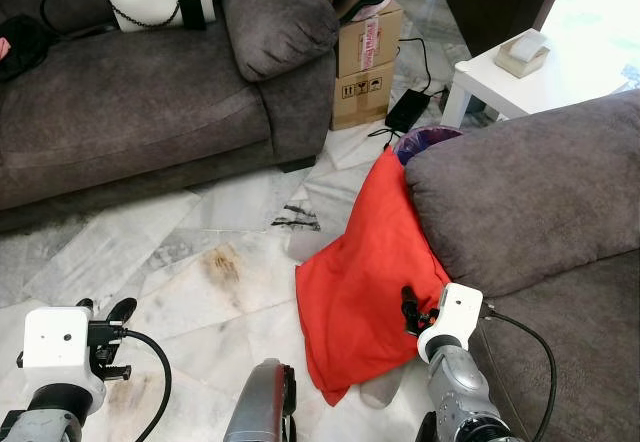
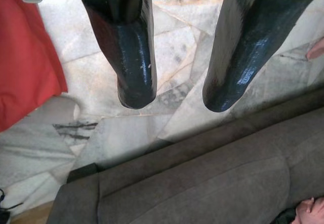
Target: Move the pillow to the sofa from floor
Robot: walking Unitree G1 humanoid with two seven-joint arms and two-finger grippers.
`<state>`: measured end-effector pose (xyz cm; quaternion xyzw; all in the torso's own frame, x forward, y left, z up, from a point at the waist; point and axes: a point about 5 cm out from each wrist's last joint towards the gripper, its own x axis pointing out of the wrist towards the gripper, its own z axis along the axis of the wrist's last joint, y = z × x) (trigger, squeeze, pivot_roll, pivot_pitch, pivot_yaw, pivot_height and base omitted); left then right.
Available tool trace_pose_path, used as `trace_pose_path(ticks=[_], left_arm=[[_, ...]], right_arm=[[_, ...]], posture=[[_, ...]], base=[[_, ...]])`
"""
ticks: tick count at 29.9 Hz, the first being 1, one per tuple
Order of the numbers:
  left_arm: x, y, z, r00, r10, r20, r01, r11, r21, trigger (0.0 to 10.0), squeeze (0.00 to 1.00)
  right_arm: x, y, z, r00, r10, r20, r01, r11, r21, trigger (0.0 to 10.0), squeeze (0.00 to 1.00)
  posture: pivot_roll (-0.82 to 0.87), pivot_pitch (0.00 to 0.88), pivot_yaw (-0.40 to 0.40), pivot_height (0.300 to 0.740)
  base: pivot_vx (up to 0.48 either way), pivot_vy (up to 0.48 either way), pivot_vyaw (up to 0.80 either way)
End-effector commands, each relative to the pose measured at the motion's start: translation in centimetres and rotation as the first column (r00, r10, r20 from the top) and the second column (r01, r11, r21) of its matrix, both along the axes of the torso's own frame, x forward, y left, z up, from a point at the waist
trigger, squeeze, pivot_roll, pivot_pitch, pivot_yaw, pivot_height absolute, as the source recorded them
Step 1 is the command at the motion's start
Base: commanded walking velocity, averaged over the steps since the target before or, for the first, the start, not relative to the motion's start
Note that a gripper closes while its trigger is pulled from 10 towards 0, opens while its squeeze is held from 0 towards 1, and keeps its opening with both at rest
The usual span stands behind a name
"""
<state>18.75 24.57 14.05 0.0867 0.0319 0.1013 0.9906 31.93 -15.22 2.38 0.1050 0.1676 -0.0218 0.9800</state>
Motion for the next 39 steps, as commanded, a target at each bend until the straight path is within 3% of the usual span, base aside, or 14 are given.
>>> trace_pose_path(ticks=[1,30,39], left_arm=[[-0.3,0.5,0.1,1.000,0.019,-0.016,-0.018,0.999,0.037,10.0,0.00],[0.9,0.8,-0.6,1.000,0.021,-0.010,-0.020,0.998,0.052,10.0,0.00],[1.2,1.0,-0.5,1.000,0.020,0.000,-0.020,0.998,0.057,10.0,0.00]], right_arm=[[-0.7,0.9,-1.0,0.997,0.056,-0.051,-0.057,0.998,-0.022,0.0,0.00],[-0.9,0.2,-1.2,0.994,0.086,-0.071,-0.088,0.996,-0.032,0.0,0.00],[-0.7,1.3,-1.1,0.988,0.132,-0.077,-0.133,0.991,-0.013,0.0,0.00]], posture=[[0.47,0.259,0.076,0.621],[0.38,0.213,0.050,0.621],[0.38,0.195,0.048,0.621]], base=[[0.000,0.000,0.00],[0.000,0.000,0.00],[0.000,0.000,0.00]])
